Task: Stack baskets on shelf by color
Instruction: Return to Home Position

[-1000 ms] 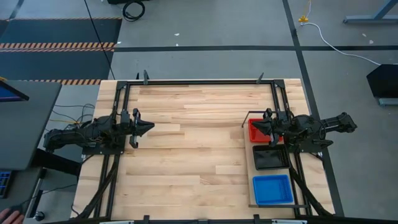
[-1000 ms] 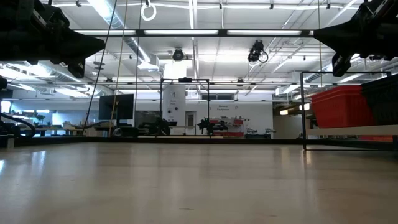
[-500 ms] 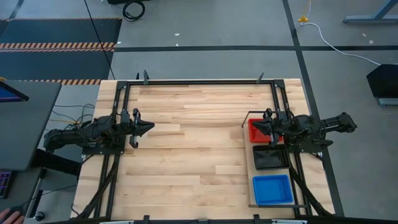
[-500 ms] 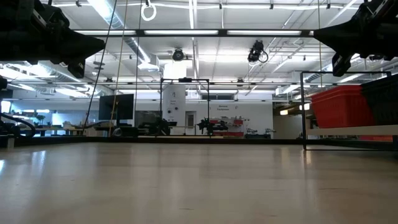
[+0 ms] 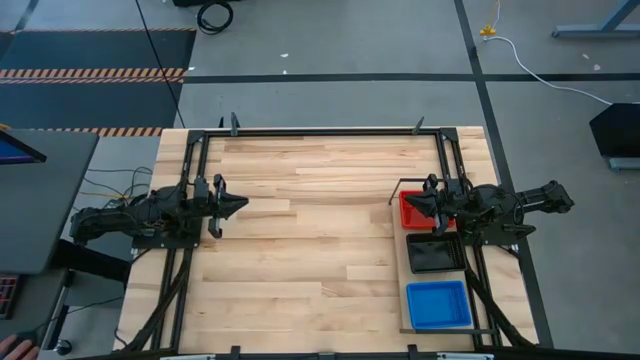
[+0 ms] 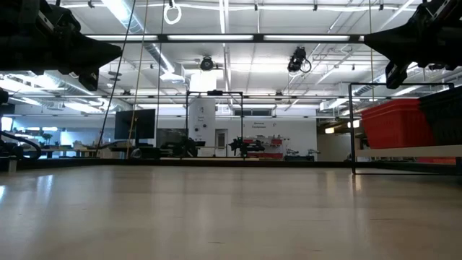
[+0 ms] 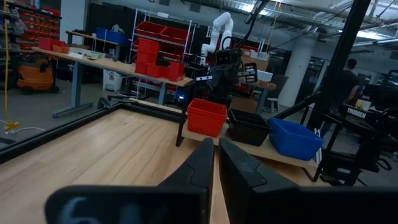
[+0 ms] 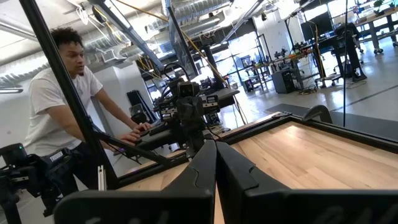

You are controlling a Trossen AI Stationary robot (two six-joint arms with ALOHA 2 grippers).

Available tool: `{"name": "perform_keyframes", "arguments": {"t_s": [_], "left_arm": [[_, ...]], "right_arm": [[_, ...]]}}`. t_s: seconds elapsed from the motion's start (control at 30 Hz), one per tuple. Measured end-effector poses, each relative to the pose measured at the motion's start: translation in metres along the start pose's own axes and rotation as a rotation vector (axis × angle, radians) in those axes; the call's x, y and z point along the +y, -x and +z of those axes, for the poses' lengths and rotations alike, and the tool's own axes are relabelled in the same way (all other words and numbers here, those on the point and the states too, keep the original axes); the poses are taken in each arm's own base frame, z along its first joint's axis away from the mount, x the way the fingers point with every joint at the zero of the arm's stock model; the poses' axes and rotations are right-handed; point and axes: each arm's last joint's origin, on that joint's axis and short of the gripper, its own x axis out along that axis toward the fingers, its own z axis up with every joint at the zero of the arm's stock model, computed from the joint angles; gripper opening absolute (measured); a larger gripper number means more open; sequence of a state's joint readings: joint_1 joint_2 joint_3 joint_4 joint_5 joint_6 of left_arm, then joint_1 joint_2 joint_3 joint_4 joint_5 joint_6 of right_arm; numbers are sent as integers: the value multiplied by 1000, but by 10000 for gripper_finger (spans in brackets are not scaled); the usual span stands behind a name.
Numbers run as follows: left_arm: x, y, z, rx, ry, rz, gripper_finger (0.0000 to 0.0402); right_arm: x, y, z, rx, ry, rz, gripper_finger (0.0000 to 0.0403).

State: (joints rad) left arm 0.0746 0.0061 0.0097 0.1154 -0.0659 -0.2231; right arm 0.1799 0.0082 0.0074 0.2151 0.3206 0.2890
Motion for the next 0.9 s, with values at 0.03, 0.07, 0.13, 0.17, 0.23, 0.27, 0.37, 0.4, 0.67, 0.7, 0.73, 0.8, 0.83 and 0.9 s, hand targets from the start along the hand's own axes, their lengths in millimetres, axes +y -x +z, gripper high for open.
{"name": "perform_keyframes", "arguments": {"t_s": [0.03, 0.07, 0.13, 0.17, 0.23, 0.27, 0.37, 0.4, 0.67, 0.7, 0.73, 0.8, 0.83, 0.9], "left_arm": [[0, 0, 0, 0, 1, 0, 29], [0, 0, 0, 1, 0, 0, 31], [0, 0, 0, 0, 0, 0, 34], [0, 0, 0, 0, 0, 0, 36], [0, 0, 0, 0, 0, 0, 38], [0, 0, 0, 0, 0, 0, 39], [0, 0, 0, 0, 0, 0, 40], [0, 0, 0, 1, 0, 0, 40], [0, 0, 0, 0, 0, 0, 29], [0, 0, 0, 0, 0, 0, 28], [0, 0, 0, 0, 0, 0, 28], [0, 0, 0, 0, 0, 0, 29], [0, 0, 0, 0, 0, 0, 30], [0, 0, 0, 0, 0, 0, 33]], "right_arm": [[0, 0, 0, 0, 0, 0, 9], [0, 0, 0, 0, 0, 0, 9], [0, 0, 0, -1, 0, 0, 9], [0, 0, 0, -1, 0, 0, 9], [0, 0, 0, 0, 0, 0, 9], [0, 0, 0, 0, 0, 0, 9], [0, 0, 0, 0, 0, 0, 9], [0, 0, 0, -1, 0, 0, 9], [0, 0, 0, 0, 0, 1, 9], [0, 0, 0, -1, 0, 1, 9], [0, 0, 0, 0, 0, 0, 9], [0, 0, 0, -1, 0, 0, 9], [0, 0, 0, 0, 0, 0, 9], [0, 0, 0, 0, 0, 1, 9]]}}
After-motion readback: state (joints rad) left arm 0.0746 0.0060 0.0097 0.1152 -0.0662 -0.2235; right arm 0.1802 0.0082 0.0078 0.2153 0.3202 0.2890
